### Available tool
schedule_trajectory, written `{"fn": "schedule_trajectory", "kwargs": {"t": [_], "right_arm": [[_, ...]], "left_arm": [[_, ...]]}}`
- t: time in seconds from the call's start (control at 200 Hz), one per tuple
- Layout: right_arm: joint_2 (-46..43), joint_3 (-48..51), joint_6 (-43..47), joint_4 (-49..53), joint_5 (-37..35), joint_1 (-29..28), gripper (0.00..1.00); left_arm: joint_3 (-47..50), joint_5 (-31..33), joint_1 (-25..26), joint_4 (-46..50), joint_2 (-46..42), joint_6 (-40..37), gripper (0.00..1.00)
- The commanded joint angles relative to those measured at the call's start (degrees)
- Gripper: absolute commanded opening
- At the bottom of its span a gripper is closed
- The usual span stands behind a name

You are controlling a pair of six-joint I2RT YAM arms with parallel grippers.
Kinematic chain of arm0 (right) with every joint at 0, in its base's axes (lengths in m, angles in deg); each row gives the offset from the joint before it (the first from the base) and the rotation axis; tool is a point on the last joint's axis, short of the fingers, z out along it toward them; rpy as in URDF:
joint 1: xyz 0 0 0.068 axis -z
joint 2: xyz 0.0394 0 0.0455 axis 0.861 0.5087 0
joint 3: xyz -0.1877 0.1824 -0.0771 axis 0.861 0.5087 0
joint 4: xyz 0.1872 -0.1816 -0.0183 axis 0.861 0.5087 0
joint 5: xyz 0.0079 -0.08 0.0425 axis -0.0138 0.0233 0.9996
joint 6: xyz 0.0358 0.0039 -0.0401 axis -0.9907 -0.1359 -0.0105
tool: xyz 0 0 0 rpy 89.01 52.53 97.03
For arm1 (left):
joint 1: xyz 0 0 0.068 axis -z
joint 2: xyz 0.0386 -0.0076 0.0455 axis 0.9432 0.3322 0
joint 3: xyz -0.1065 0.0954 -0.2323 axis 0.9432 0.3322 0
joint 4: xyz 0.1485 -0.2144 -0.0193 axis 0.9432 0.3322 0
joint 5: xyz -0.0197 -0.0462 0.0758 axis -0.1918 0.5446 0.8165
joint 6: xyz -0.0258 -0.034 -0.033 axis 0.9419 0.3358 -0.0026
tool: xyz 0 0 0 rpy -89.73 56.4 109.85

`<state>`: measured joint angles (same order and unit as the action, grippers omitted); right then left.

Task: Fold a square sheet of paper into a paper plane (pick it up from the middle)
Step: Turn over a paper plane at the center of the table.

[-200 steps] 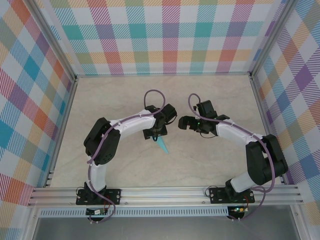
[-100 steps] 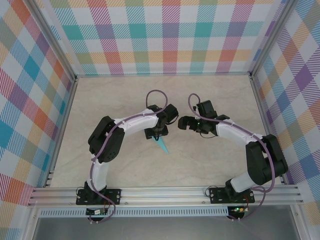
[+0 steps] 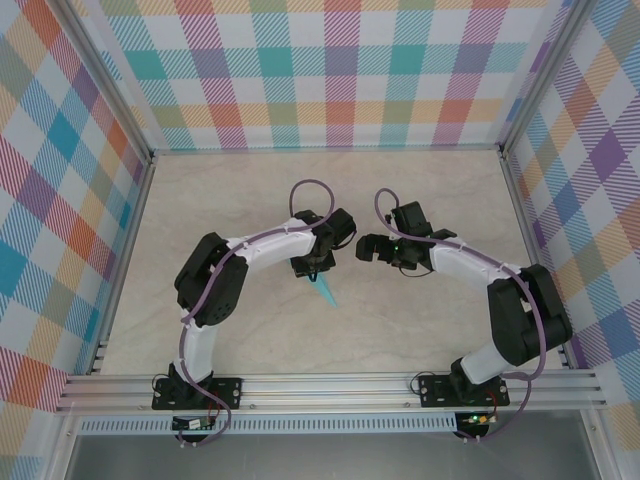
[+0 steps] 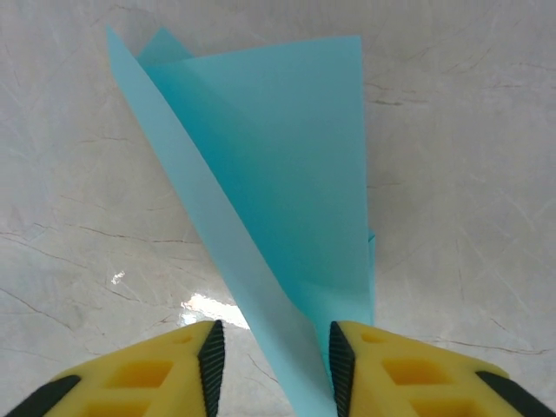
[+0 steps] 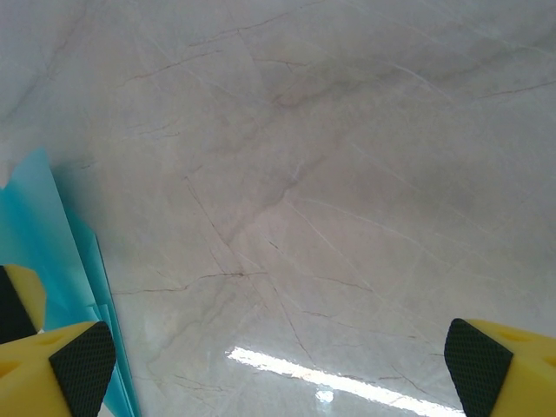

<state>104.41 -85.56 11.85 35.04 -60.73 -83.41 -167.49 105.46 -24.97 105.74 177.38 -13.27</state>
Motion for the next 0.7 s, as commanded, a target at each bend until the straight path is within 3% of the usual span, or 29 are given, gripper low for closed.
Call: {"fn": "schedule_trajectory", "kwargs": {"t": [0.0, 0.155, 0.44, 0.695], "right_arm": [[0.6, -1.6, -0.4, 0.9, 0.9, 0.4, 1.00], [0.7, -1.6, -0.4, 0.9, 1.0, 0.4, 1.00], [-2.0, -0.7, -0.7, 0.2, 0.6, 0.6, 0.99], [-8.5, 3.0, -3.8, -2.8, -0.9, 2.4, 0.99]], "left_arm": [[1.2, 1.9, 0.2, 0.8, -2.3, 1.0, 0.33], [1.4, 2.2, 0.0, 0.8, -2.0, 0.9, 0.26], [1.9, 3.4, -0.4, -0.7, -7.0, -1.0, 0.04], [11.4, -3.9, -0.5, -21.4, -20.7, -5.8, 0.02]]}}
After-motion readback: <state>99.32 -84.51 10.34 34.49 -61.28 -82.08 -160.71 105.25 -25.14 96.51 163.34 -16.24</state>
